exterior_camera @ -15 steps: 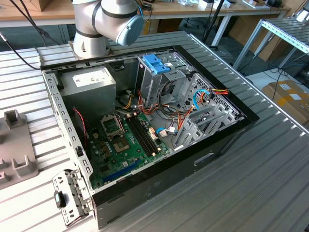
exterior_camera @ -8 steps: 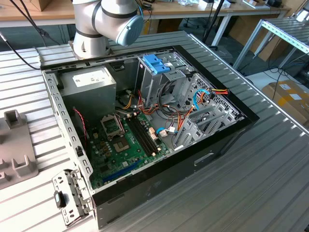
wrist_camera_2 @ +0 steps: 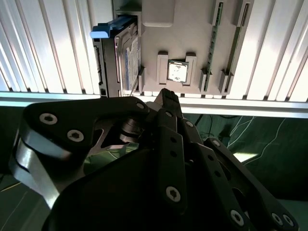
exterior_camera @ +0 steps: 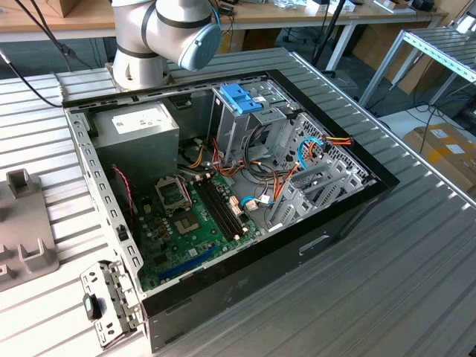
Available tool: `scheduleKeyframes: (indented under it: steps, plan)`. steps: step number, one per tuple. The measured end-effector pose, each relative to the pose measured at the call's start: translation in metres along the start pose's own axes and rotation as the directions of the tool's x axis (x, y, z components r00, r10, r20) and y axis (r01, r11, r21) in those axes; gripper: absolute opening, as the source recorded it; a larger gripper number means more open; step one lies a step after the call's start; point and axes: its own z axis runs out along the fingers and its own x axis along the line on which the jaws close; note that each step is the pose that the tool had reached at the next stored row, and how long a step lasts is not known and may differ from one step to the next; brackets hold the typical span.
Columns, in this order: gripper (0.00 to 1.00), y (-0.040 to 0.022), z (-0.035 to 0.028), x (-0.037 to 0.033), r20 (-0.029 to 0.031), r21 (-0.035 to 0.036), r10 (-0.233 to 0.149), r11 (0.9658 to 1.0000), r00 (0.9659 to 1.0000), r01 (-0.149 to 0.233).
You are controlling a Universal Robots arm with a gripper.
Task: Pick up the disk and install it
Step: 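Pick up the disk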
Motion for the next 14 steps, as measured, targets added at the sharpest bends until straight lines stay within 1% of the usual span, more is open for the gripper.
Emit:
scheduleKeyframes:
  steps: [14]
  plan:
    - [0.11,0.0000,0.0000,0.0000,-0.0009,-0.0005,-0.019,0.9998,0.9998,0.019]
